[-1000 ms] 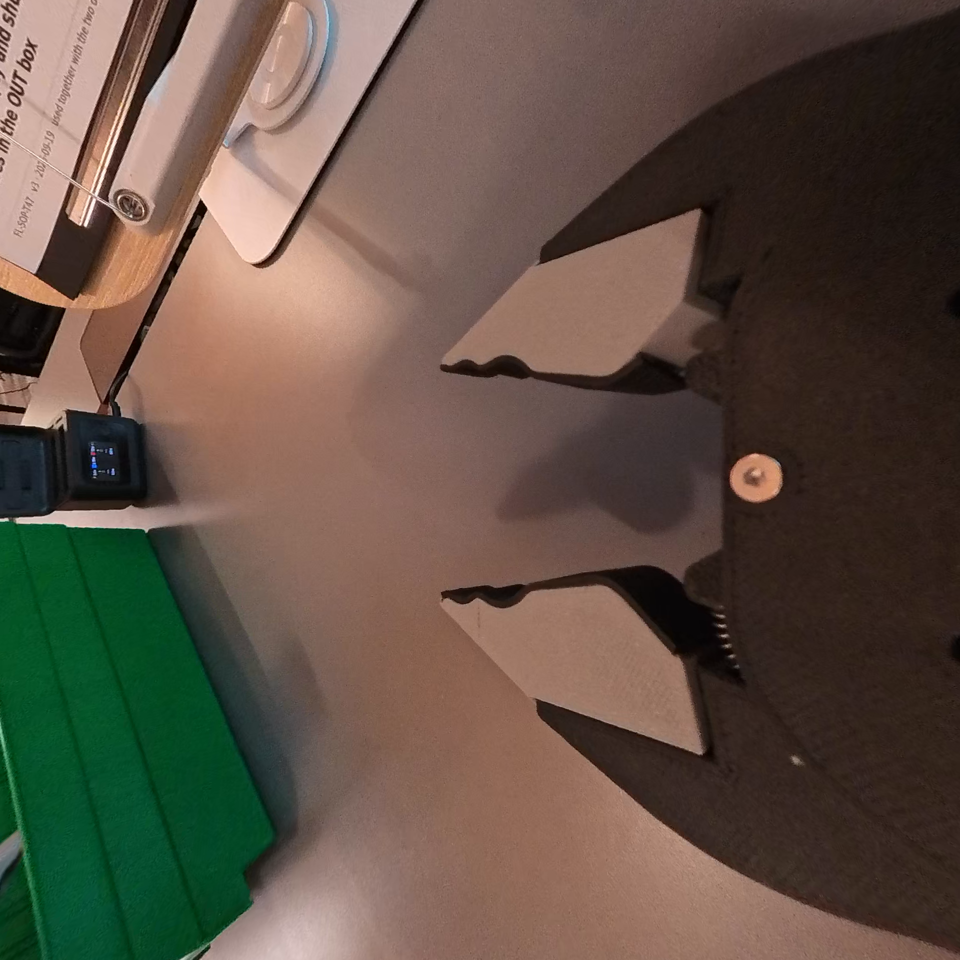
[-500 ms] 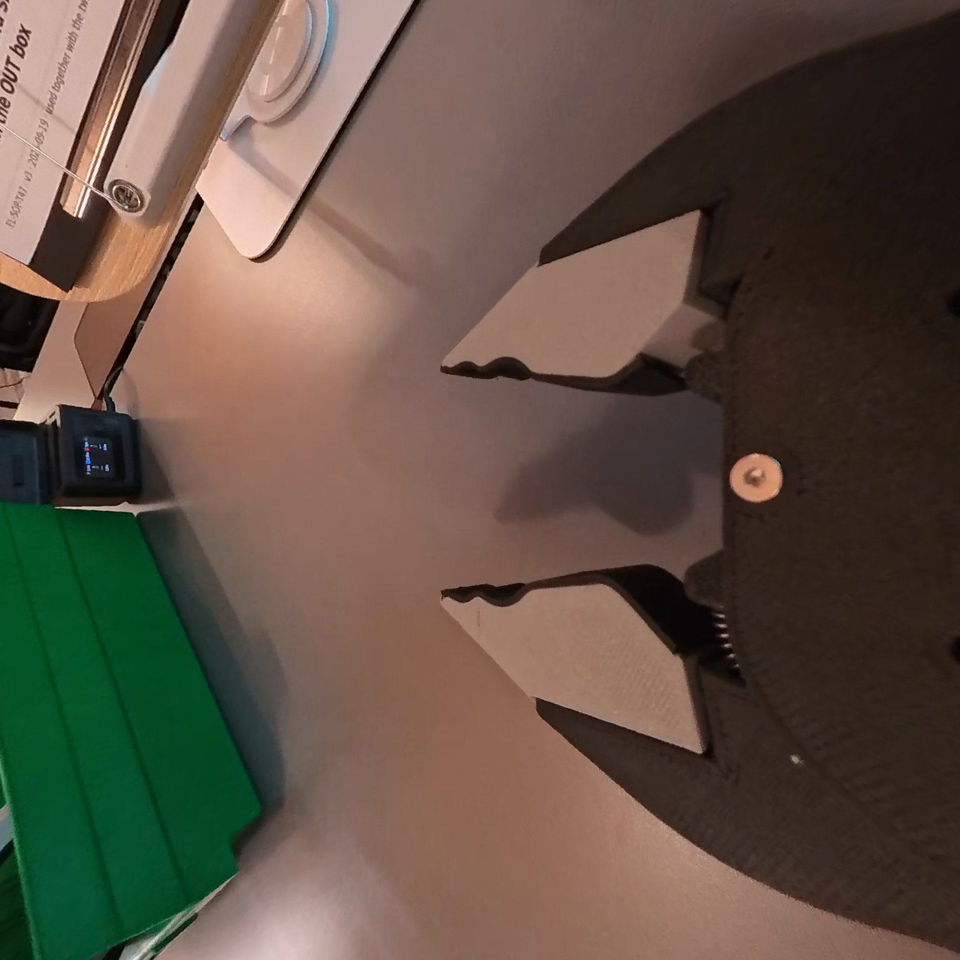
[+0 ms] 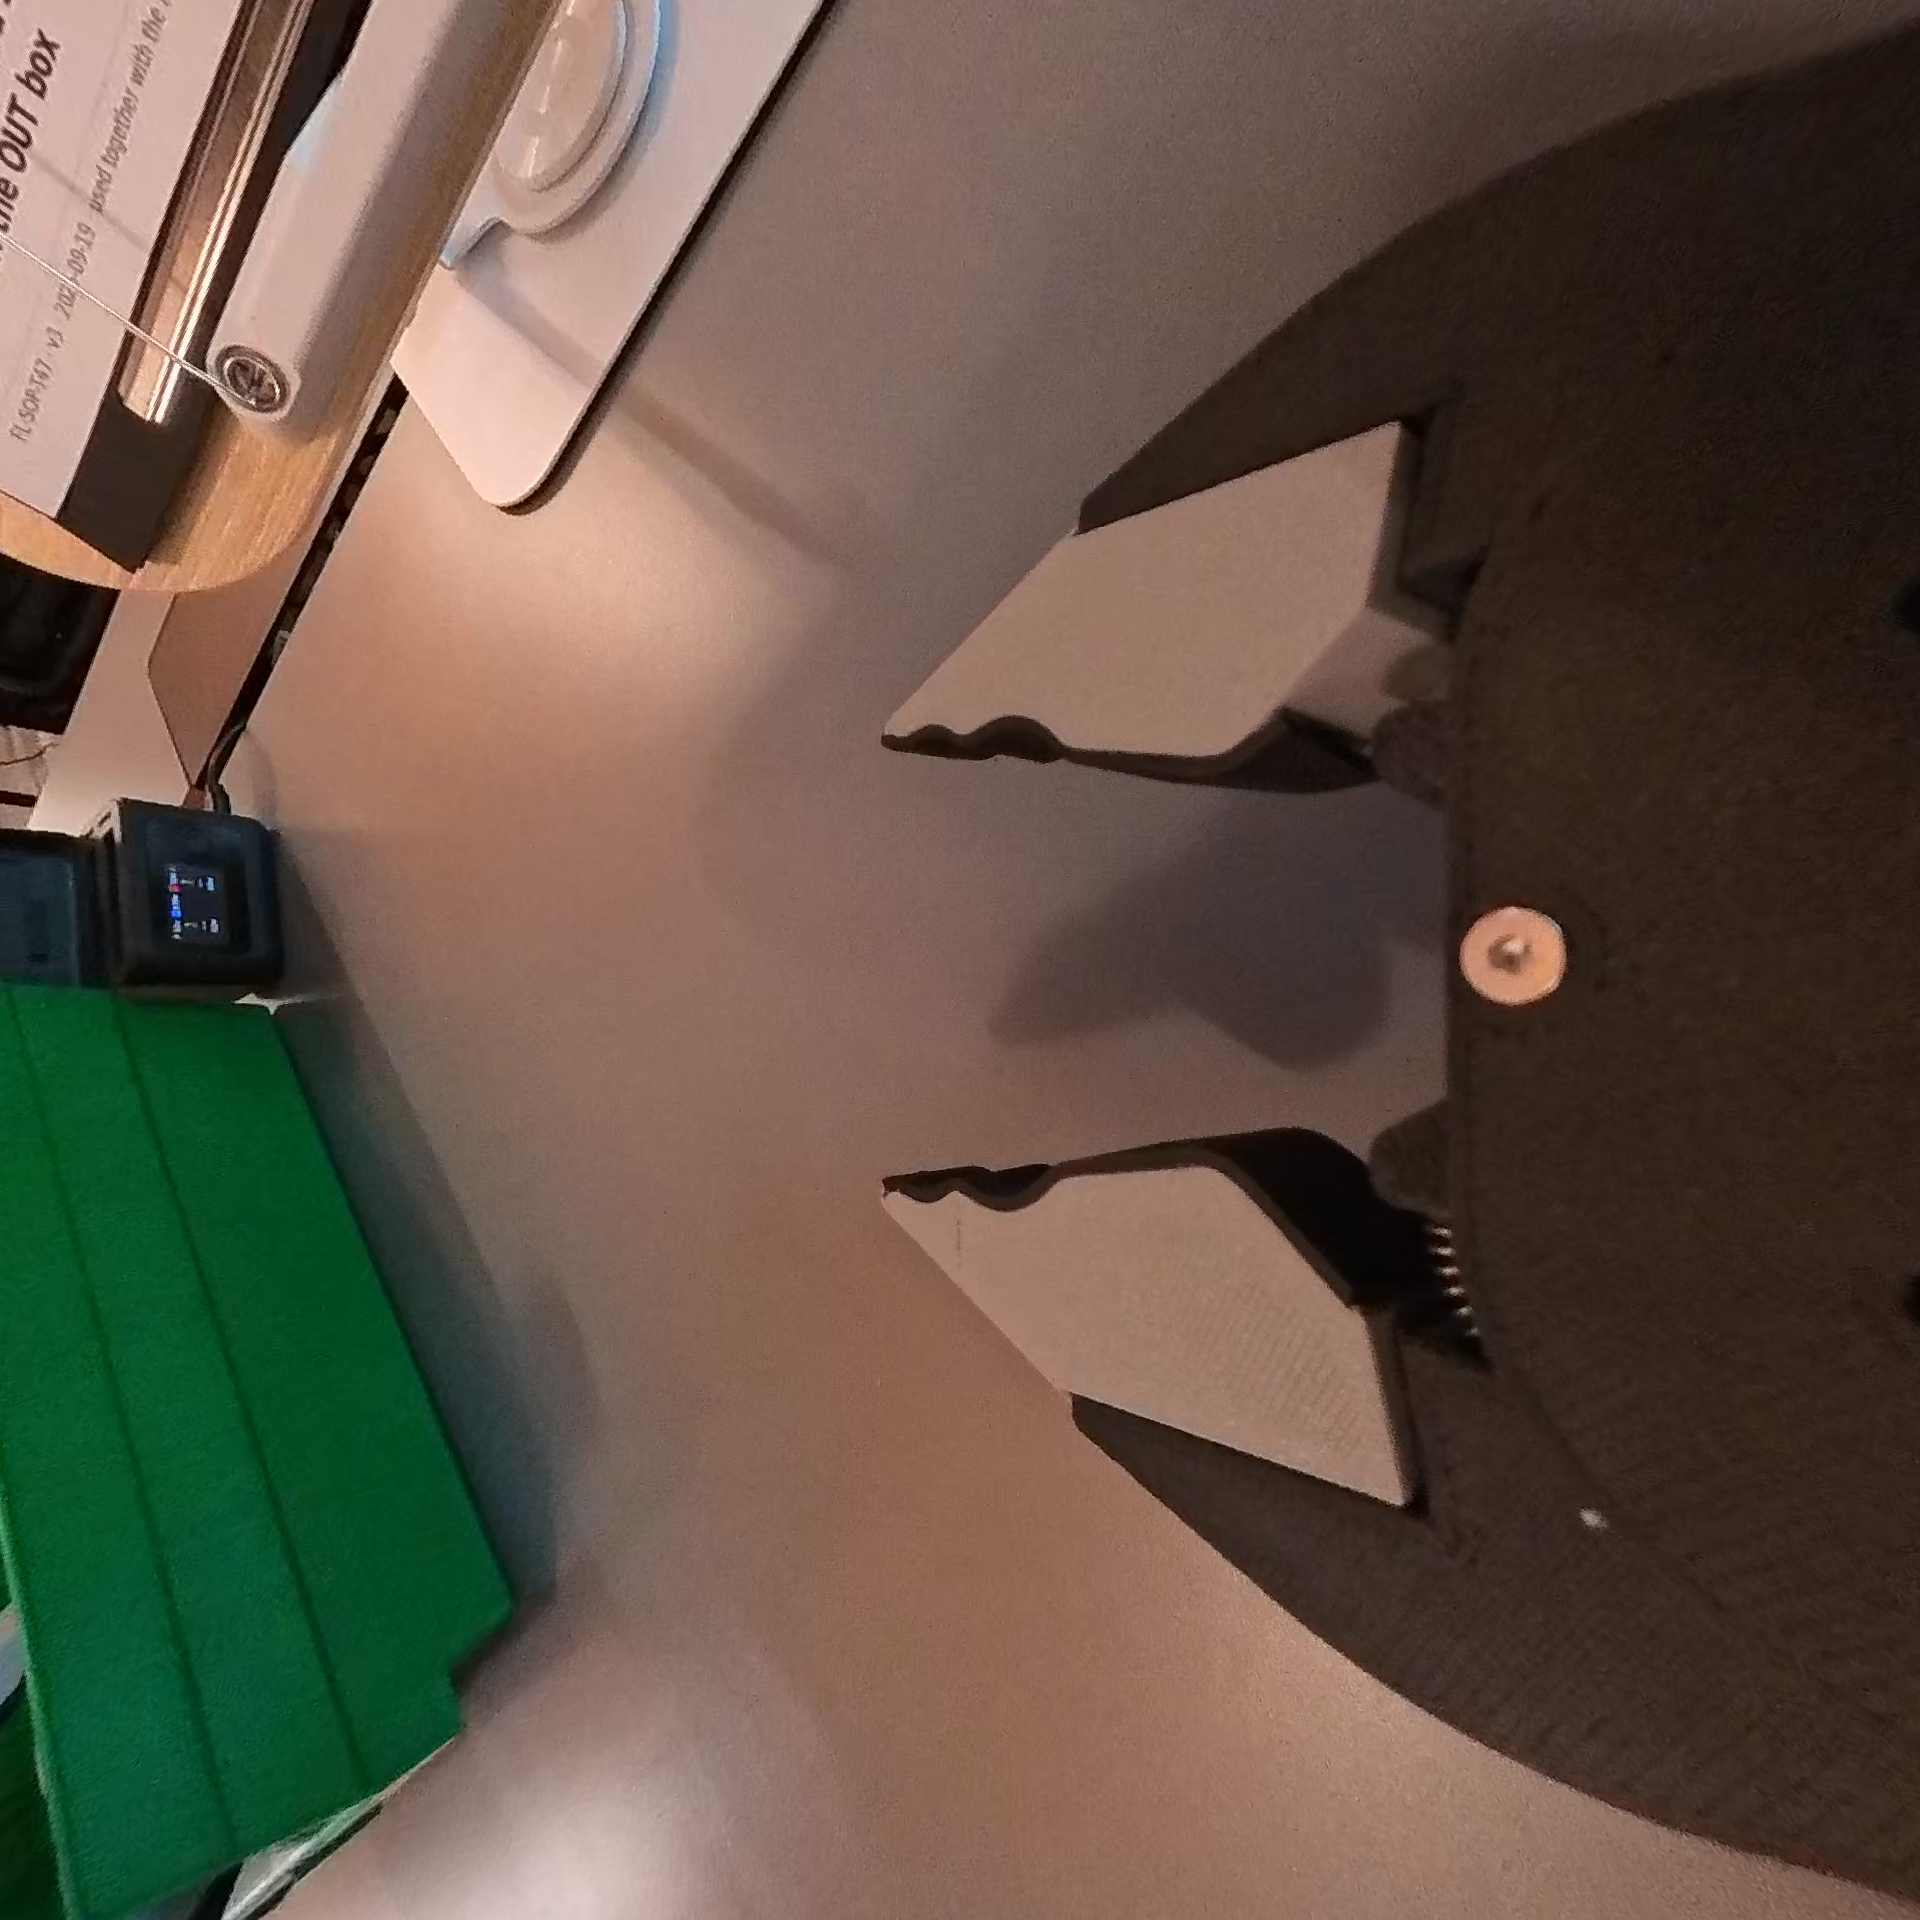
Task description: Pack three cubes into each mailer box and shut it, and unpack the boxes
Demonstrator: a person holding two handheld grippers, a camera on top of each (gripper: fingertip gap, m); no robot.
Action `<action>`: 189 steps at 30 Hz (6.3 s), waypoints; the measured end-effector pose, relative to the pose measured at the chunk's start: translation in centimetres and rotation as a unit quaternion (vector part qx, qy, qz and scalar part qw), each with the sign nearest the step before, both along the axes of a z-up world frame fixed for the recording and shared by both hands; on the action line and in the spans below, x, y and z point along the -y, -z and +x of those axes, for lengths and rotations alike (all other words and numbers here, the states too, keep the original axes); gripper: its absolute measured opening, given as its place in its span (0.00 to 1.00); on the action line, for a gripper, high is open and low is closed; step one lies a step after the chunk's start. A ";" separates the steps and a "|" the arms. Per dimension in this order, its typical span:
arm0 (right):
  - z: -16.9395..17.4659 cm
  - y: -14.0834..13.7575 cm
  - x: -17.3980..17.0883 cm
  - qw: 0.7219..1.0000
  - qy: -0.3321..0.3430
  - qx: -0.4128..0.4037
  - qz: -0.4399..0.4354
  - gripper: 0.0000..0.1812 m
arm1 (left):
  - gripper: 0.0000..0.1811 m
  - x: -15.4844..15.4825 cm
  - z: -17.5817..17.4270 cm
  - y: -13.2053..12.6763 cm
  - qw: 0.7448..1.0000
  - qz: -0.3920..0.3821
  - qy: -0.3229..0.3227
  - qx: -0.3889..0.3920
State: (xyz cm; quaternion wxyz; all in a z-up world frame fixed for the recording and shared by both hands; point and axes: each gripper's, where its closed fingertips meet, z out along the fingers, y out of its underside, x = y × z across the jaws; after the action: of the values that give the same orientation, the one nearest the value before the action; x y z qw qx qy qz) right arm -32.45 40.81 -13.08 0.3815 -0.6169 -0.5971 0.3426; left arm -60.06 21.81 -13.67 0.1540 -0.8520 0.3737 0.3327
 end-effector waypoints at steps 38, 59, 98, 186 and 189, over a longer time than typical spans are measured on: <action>0.0 0.0 -0.1 1.000 0.000 -0.001 -0.005 0.43 | 0.32 0.6 -0.5 -1.6 0.994 0.027 0.038 -0.095; 0.0 0.0 -0.1 1.000 0.000 0.000 -0.005 0.43 | 0.32 0.9 -1.3 -3.9 0.985 0.060 0.037 -0.156; 0.0 0.0 0.0 1.000 0.000 -0.002 -0.004 0.43 | 0.31 1.3 -1.9 -7.9 0.977 0.096 0.029 -0.187; 2.8 -3.8 -3.0 0.973 -0.028 -0.046 -0.224 0.42 | 0.01 -7.8 26.3 3.2 0.988 -0.003 0.139 0.060; 4.1 -5.4 -6.2 0.967 0.013 -0.094 -0.237 0.42 | 0.03 -13.5 32.2 -0.5 0.966 0.138 0.193 0.100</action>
State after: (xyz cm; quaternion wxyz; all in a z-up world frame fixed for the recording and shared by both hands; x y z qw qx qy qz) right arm -28.32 46.99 -7.72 0.2831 -0.6623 -0.4524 0.5258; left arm -27.86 35.33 -13.20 0.3677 -0.7632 0.4646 0.2579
